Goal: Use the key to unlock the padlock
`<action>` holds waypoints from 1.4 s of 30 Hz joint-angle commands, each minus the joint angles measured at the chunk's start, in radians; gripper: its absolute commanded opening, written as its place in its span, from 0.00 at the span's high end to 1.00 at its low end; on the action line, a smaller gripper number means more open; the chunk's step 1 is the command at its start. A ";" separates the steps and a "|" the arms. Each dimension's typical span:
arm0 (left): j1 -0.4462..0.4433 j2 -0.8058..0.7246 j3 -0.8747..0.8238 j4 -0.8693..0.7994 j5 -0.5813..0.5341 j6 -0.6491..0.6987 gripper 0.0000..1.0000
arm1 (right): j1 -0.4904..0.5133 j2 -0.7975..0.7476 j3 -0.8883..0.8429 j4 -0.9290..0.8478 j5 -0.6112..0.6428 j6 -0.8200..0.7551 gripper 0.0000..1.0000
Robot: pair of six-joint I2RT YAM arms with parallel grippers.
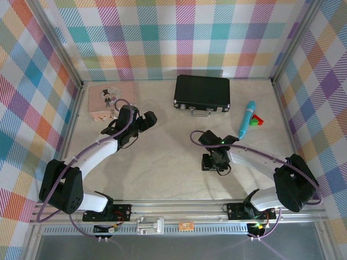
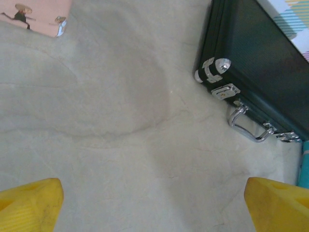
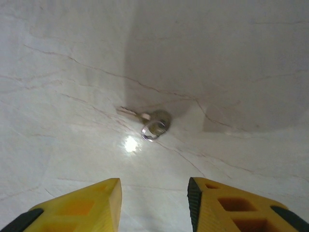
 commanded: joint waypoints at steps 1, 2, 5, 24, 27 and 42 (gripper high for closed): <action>-0.008 -0.014 -0.014 0.010 -0.010 -0.017 0.04 | 0.006 0.043 -0.016 0.097 -0.038 0.059 0.60; -0.010 -0.017 -0.015 0.008 -0.010 -0.017 0.04 | 0.006 0.056 -0.021 0.104 -0.031 0.067 0.61; -0.011 -0.025 -0.020 0.007 -0.014 -0.017 0.04 | 0.006 0.078 -0.025 0.101 0.005 0.088 0.63; -0.055 -0.049 -0.003 0.024 0.003 -0.040 0.04 | 0.005 0.148 -0.052 0.168 0.071 0.099 0.82; -0.066 -0.048 -0.001 0.037 0.020 -0.053 0.04 | 0.004 0.143 -0.055 0.178 0.067 0.085 0.92; -0.166 0.033 0.009 0.226 0.115 -0.202 0.05 | -0.189 -0.038 0.022 0.321 -0.312 -0.159 1.00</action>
